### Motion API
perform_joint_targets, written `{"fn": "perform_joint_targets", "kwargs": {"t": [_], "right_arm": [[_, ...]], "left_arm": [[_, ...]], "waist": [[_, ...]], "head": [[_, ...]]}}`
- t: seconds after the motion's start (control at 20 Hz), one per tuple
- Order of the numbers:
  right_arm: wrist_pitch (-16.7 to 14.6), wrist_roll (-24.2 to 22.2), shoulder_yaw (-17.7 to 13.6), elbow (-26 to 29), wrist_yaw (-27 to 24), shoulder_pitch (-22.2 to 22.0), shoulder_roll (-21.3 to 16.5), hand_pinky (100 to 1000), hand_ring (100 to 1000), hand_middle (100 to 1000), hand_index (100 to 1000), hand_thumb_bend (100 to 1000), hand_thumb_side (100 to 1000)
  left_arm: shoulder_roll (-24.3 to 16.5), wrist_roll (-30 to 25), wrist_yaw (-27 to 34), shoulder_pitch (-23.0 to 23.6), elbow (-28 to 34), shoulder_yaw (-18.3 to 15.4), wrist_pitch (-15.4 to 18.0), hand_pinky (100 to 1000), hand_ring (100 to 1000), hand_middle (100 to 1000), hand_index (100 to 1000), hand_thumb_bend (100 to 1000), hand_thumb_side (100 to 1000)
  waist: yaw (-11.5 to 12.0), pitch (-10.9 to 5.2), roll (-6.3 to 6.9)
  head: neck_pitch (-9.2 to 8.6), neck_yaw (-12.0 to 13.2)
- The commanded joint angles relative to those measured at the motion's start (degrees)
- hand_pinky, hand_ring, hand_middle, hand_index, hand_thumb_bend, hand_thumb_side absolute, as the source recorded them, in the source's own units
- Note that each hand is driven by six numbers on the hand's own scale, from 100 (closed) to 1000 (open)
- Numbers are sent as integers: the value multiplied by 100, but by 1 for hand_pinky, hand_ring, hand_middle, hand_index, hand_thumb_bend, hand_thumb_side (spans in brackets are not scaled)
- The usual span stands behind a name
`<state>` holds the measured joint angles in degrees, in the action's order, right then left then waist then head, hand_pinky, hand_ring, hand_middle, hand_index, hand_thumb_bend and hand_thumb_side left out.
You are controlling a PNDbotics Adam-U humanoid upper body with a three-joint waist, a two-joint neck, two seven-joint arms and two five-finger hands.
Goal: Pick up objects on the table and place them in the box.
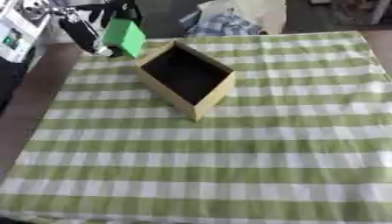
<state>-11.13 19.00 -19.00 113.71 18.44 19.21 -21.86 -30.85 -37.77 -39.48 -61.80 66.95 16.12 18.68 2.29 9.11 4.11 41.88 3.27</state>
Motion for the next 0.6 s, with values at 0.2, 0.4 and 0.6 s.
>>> {"fn": "perform_joint_targets", "kwargs": {"t": [0.2, 0.4, 0.6], "right_arm": [[-18, -38, 2, 88, -82, 118, -17, 552, 743, 688, 901, 100, 1000], [-35, -47, 7, 88, -122, 195, 48, 551, 743, 687, 902, 100, 1000], [-46, -66, 18, 88, -174, 259, 105, 548, 742, 685, 903, 100, 1000]], "left_arm": [[257, 154, -375, -326, -305, -31, 48, 349, 444, 405, 557, 143, 100], [510, 507, -891, -404, -600, -94, -36, 347, 442, 404, 556, 136, 100], [731, 773, -1152, -457, -874, -137, -36, 339, 437, 399, 555, 108, 100]], "waist": [[-61, -36, -33], [-164, 62, -29], [-238, 149, -46]], "head": [[-124, 68], [-224, 105], [-290, 127]]}}
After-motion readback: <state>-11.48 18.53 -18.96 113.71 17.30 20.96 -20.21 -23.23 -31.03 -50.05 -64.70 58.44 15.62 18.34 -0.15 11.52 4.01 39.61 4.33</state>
